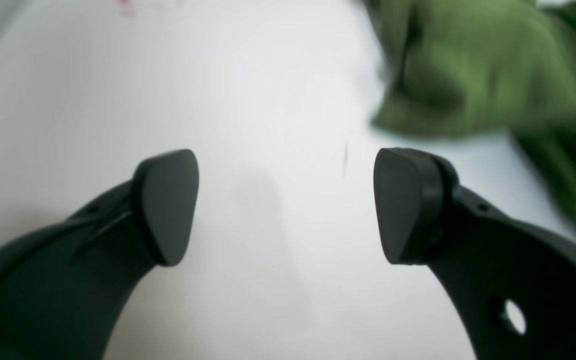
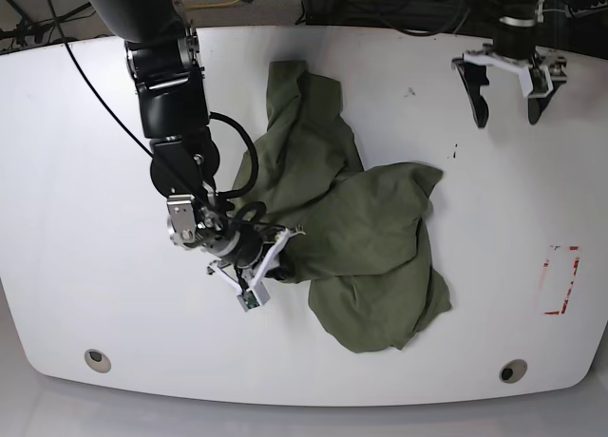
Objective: Fold the T-shirt properly
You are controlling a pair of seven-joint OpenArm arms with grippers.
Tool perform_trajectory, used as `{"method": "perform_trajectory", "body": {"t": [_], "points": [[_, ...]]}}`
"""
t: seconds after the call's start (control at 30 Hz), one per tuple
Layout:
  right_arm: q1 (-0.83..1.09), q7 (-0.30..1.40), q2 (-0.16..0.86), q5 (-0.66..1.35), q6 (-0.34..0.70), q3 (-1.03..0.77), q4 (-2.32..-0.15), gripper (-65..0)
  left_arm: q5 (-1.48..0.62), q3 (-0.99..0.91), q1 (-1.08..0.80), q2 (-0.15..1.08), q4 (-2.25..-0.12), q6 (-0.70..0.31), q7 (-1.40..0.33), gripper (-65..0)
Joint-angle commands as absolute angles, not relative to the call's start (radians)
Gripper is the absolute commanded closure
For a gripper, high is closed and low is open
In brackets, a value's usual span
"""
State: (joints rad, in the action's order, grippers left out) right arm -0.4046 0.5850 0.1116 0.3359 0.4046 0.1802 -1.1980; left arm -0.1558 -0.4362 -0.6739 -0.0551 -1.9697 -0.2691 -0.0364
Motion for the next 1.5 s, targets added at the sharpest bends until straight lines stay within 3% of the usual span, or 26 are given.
{"method": "perform_trajectory", "body": {"t": [0.0, 0.33, 0.6, 0.87, 1.0, 1.13, 1.47], "points": [[-0.392, 0.601, 0.143, 0.349, 0.414, 0.162, -1.366, 0.0, -0.163, -0.438, -0.641, -0.053, -1.988, -0.274, -0.05, -51.1], [-0.225, 0.673, 0.2, 0.349, 0.473, 0.004, -1.656, 0.0, -0.163, -0.435, -0.302, -0.051, -1.982, -0.274, -0.421, -51.1], [-0.107, 0.68, 0.209, 0.349, 0.521, -0.143, -1.807, 0.0, -0.163, -0.394, -0.045, -0.053, -1.84, -0.272, -0.625, -51.1], [-0.022, 0.723, 0.242, 0.348, 0.559, -0.217, -1.914, 0.0, -0.163, -0.343, 0.127, -0.056, -1.607, -0.269, -0.63, -51.1], [0.021, 0.728, 0.239, 0.348, 0.578, -0.26, -1.939, 0.0, -0.165, -0.34, 0.205, -0.056, -1.478, -0.202, -0.624, -51.1], [0.047, 0.728, 0.236, 0.348, 0.59, -0.272, -1.945, 0.0, -0.166, -0.34, 0.274, -0.058, -1.337, -0.148, -0.556, -51.1], [0.102, 0.728, 0.237, 0.348, 0.591, -0.305, -1.951, 0.0, -0.166, -0.341, 0.409, -0.061, -0.964, -0.143, -0.335, -51.1]]}}
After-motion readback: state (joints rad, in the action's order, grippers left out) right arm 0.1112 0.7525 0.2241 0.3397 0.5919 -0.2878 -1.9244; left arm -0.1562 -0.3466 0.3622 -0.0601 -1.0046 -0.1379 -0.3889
